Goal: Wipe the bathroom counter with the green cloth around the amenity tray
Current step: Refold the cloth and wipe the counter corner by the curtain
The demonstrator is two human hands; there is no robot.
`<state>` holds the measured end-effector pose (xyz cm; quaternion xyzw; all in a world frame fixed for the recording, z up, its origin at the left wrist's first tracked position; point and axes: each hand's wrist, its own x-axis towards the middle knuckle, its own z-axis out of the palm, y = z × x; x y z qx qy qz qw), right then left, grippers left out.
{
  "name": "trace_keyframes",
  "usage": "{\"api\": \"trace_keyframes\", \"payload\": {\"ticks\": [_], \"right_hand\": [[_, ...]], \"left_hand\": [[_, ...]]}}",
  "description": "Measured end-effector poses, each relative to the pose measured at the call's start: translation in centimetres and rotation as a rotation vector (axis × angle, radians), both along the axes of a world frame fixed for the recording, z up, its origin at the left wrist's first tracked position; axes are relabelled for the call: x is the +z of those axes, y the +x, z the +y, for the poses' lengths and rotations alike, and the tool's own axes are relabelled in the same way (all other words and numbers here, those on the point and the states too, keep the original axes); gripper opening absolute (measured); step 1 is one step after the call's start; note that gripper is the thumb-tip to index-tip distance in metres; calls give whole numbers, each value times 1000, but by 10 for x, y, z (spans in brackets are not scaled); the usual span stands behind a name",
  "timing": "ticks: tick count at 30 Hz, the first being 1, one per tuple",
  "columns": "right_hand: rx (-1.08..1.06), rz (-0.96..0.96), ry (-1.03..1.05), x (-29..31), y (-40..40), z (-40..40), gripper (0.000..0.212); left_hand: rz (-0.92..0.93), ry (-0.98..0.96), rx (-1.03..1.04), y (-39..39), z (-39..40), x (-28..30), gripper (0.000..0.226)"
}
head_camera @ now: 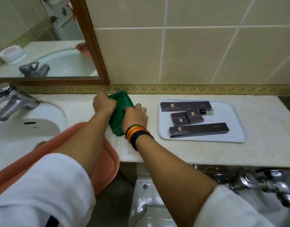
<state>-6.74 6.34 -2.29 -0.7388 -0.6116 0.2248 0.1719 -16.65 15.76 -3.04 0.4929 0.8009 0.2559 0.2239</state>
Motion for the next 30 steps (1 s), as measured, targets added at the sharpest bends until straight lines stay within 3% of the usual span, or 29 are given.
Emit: {"api": "trace_keyframes", "payload": {"ticks": [3,6,10,14,19,25,27,30], "right_hand": [[-42,182,-49,8,8,8,41],[-72,325,9,18,23,-22,48],[-163,399,190,40,66,-88,52],[-258,379,288,70,147,-153,51],[-452,276,290,87,285,-210,49],[-459,145,103,44,399,-232,48],[-424,74,-2,26,422,-230,48],[-292,-57,74,6,428,-213,55]], "left_hand": [[-97,61,21,4,-15,12,39],[-332,127,-8,6,-36,34,34],[-571,175,-279,36,-67,78,20],[-634,161,-493,117,-107,107,20],[-767,83,-623,270,-152,100,24],[-554,55,-700,373,-197,62,35],[-390,126,-816,373,-221,44,41],[-13,333,-1163,346,-246,9,50]]}}
